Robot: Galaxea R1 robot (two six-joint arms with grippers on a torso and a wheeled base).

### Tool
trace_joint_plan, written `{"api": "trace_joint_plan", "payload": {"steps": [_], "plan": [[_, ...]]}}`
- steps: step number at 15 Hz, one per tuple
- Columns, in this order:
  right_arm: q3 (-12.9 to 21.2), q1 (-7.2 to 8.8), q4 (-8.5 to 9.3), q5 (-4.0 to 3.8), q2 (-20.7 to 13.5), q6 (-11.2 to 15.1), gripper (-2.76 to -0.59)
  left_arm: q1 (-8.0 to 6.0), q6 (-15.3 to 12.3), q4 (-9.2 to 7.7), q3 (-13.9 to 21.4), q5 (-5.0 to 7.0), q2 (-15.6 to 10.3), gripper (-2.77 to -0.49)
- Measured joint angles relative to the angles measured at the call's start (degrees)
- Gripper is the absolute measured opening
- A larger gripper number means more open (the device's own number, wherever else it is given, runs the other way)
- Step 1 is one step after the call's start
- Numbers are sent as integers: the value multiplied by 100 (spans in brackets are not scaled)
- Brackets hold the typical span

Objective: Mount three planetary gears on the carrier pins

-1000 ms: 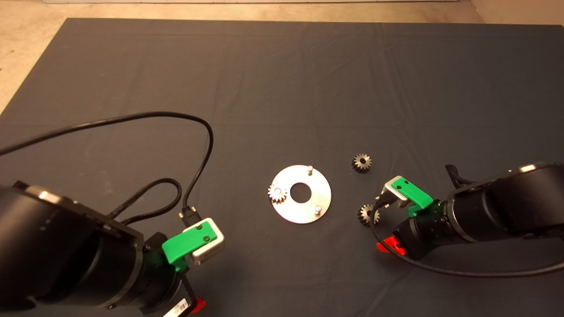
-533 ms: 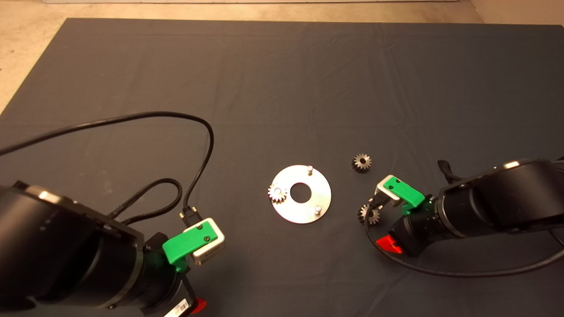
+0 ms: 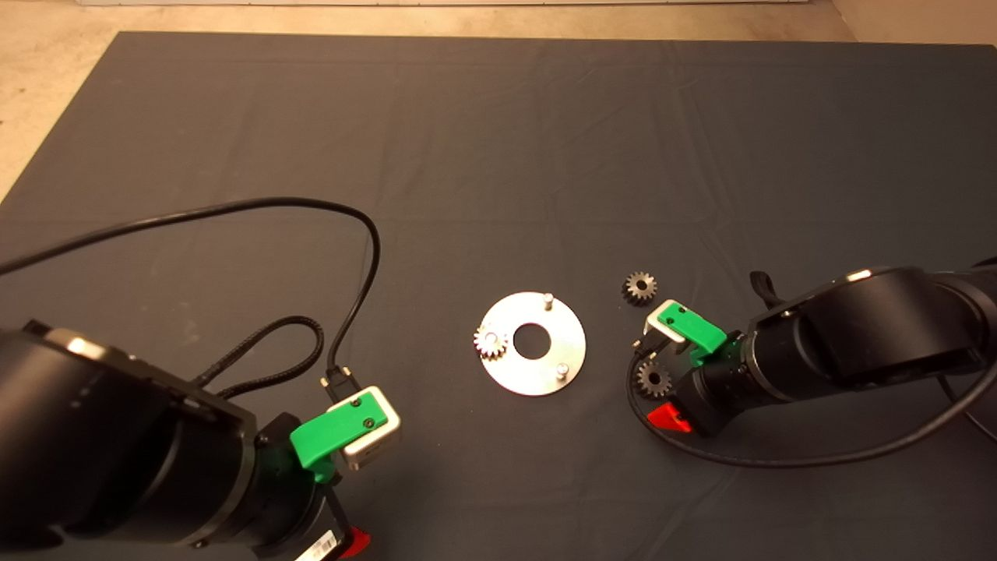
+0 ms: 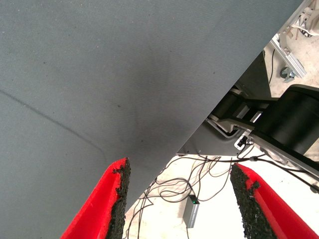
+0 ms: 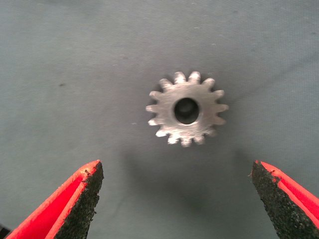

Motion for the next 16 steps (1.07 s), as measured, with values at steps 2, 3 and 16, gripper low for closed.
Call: {"api": "trace_joint_plan", "payload": {"steps": [2,3,16], "plan": [[-54,1,-2,1,1,-33,-115,0,1,-1,0,-22,0,-193],[-65,0,-5,1,9,-41,-115,0,-1,0,0,-49,0,-193],[-516,-33,-226,4,306,-204,-115,0,1,0,0,-171,-15,-193]]}}
